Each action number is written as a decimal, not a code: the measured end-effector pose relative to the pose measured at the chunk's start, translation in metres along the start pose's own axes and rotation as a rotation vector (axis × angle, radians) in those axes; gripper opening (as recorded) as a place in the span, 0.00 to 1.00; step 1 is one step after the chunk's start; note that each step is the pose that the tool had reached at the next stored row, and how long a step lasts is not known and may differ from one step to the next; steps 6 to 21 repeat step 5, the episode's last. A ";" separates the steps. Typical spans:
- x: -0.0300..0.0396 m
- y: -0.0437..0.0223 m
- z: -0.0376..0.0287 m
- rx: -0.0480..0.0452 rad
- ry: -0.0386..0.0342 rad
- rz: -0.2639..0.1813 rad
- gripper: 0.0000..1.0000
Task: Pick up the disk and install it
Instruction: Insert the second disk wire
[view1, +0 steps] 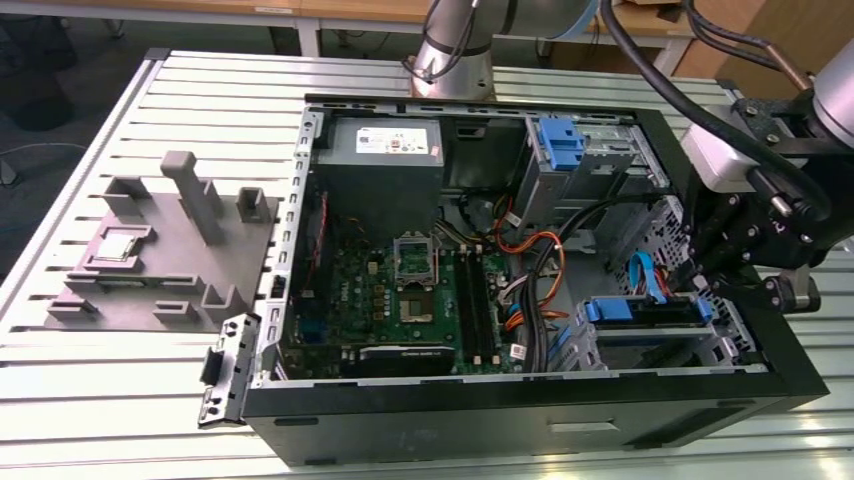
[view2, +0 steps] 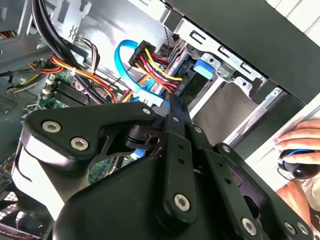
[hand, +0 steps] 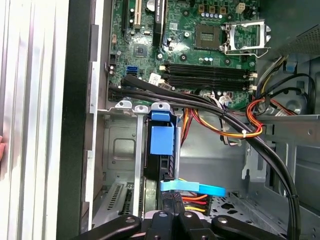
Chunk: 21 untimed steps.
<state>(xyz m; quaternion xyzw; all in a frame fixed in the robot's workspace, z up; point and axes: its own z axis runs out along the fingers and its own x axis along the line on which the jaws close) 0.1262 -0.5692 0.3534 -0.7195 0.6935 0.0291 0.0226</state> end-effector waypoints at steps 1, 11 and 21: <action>0.0000 0.0000 0.0000 0.0000 -0.0001 0.000 0.10; 0.0000 0.0001 0.0000 0.0002 -0.0001 0.001 0.10; 0.0000 0.0001 0.0000 0.0002 -0.0001 0.001 0.10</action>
